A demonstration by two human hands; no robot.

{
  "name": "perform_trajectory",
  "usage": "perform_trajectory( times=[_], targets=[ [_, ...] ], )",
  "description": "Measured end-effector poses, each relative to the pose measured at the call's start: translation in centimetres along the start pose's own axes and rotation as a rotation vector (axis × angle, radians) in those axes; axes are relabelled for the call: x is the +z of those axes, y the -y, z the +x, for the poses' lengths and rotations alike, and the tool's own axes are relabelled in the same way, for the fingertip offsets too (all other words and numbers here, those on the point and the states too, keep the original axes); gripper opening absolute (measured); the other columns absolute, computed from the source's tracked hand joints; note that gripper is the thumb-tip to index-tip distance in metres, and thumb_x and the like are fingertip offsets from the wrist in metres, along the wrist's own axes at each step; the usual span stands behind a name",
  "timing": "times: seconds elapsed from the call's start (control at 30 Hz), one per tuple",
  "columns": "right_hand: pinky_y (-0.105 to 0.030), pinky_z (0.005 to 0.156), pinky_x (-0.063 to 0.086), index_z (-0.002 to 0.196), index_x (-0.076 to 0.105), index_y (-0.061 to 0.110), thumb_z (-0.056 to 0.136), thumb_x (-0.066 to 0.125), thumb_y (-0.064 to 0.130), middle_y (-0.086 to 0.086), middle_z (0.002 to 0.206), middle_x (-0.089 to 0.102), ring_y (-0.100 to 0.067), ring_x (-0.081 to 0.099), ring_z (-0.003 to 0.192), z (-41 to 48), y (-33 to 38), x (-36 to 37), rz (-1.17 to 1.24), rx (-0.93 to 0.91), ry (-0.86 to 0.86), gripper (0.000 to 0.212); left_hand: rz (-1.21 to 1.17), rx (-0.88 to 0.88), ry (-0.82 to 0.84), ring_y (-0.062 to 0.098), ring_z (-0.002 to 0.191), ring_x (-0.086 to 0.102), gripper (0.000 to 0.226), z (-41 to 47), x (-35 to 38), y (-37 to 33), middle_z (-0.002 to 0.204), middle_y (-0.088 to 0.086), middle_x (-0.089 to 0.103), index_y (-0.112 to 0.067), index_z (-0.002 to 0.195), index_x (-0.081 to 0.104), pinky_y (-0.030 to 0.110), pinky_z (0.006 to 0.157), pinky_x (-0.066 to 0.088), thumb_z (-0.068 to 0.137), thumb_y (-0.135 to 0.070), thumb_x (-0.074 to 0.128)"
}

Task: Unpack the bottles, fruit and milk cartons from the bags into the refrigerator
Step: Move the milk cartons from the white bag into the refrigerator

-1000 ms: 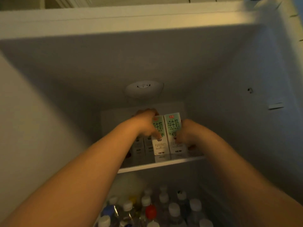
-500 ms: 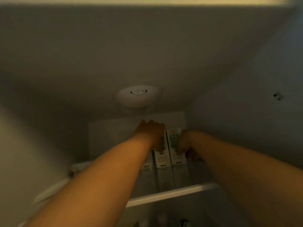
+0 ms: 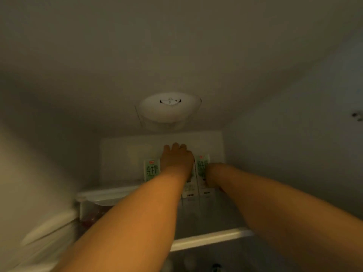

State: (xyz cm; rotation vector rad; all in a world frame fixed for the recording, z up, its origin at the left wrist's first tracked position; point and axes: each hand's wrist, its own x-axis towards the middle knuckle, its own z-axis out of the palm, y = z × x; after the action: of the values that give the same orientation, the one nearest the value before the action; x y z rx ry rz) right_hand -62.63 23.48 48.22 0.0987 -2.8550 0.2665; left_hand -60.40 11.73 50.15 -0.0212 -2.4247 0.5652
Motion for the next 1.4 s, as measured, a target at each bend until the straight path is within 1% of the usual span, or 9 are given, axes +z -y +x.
perform_trajectory(
  times=[0.07, 0.2, 0.37, 0.47, 0.6, 0.73, 0.87, 0.93, 1.4],
  targets=[
    [-0.03, 0.102, 0.043, 0.144, 0.042, 0.005, 0.101, 0.054, 0.03, -0.013, 0.145, 0.049, -0.025, 0.051, 0.13, 0.4, -0.3, 0.3, 0.032, 0.001, -0.018, 0.051, -0.018, -0.012, 0.016, 0.032, 0.144, 0.022, 0.09, -0.5, 0.3, -0.2, 0.157, 0.008, 0.03, -0.015, 0.154, 0.025, 0.053, 0.117, 0.012, 0.084, -0.044, 0.073],
    [-0.028, 0.096, 0.047, 0.139, 0.048, 0.006, 0.098, 0.06, 0.028, -0.012, 0.14, 0.054, -0.025, 0.056, 0.125, -2.0, -0.6, -0.2, 0.224, 0.049, -0.086, 0.048, -0.075, -0.033, 0.08, 0.032, 0.153, -0.011, 0.107, -3.2, -0.7, 1.0, 0.168, 0.003, -0.005, -0.02, 0.16, -0.007, 0.06, 0.12, -0.007, 0.088, -0.061, 0.061],
    [-0.041, 0.095, 0.055, 0.13, 0.056, 0.018, 0.079, 0.067, 0.034, -0.008, 0.129, 0.063, -0.029, 0.063, 0.113, -5.3, -1.4, 1.0, 0.471, -0.023, -0.216, 0.055, -0.167, -0.101, 0.043, 0.03, 0.153, -0.009, 0.089, -8.8, -2.2, 2.1, 0.168, 0.001, -0.004, -0.025, 0.16, 0.003, 0.06, 0.12, -0.004, 0.093, -0.063, 0.047],
    [-0.045, 0.094, 0.054, 0.13, 0.054, 0.016, 0.089, 0.06, 0.029, -0.01, 0.128, 0.062, -0.033, 0.061, 0.113, -10.8, -1.7, 0.6, 0.5, -0.061, -0.295, 0.044, -0.279, -0.108, -0.001, 0.03, 0.153, -0.004, 0.081, -12.5, -3.1, 2.1, 0.167, 0.002, 0.006, -0.028, 0.159, 0.013, 0.062, 0.119, 0.0, 0.093, -0.066, 0.041],
    [-0.044, 0.1, 0.048, 0.14, 0.049, 0.015, 0.099, 0.048, 0.036, -0.013, 0.137, 0.058, -0.035, 0.055, 0.123, -18.0, -1.7, 0.7, 0.391, -0.099, -0.384, 0.046, -0.527, -0.169, -0.084, 0.029, 0.153, 0.004, 0.067, -17.5, -4.3, 1.8, 0.166, 0.002, 0.016, -0.03, 0.155, 0.027, 0.06, 0.121, 0.006, 0.097, -0.061, 0.039],
    [-0.047, 0.107, 0.03, 0.132, 0.055, 0.029, 0.1, 0.021, 0.049, -0.004, 0.135, 0.057, -0.031, 0.045, 0.128, -23.3, -2.7, 4.6, 0.141, -0.109, -0.528, 0.051, -0.458, -0.176, -0.2, 0.024, 0.154, 0.003, 0.066, -23.0, -3.8, 1.5, 0.167, 0.001, 0.014, -0.029, 0.158, 0.018, 0.056, 0.122, 0.007, 0.101, -0.058, 0.027],
    [-0.057, 0.119, 0.003, 0.156, 0.015, 0.036, 0.101, 0.02, 0.059, 0.003, 0.166, 0.006, -0.027, 0.0, 0.152, -26.8, -4.0, 7.3, 0.273, -0.16, -0.408, 0.06, -0.401, -0.143, -0.173, 0.023, 0.154, -0.004, 0.078, -29.2, -2.5, 0.7, 0.168, 0.0, 0.0, -0.027, 0.16, 0.002, 0.053, 0.123, -0.003, 0.098, -0.065, 0.027],
    [-0.06, 0.119, -0.001, 0.157, 0.002, 0.038, 0.1, 0.022, 0.06, 0.007, 0.166, -0.01, -0.027, -0.007, 0.153, -28.4, -4.6, 8.1, 0.264, -0.185, -0.363, 0.064, -0.374, -0.133, -0.134, 0.024, 0.154, -0.011, 0.083, -31.9, -2.0, 0.3, 0.167, 0.0, -0.011, -0.027, 0.16, -0.005, 0.052, 0.123, -0.005, 0.096, -0.068, 0.03],
    [-0.061, 0.118, 0.002, 0.156, 0.012, 0.037, 0.099, 0.024, 0.064, 0.009, 0.167, 0.004, -0.026, -0.001, 0.153, -44.6, -7.5, 11.7, 0.327, -0.403, -0.195, 0.064, -0.285, -0.36, 0.165, 0.025, 0.153, -0.016, 0.081, -54.2, -6.5, -6.7, 0.166, -0.002, -0.017, -0.03, 0.158, -0.01, 0.056, 0.122, -0.007, 0.096, -0.07, 0.023]
  ],
)
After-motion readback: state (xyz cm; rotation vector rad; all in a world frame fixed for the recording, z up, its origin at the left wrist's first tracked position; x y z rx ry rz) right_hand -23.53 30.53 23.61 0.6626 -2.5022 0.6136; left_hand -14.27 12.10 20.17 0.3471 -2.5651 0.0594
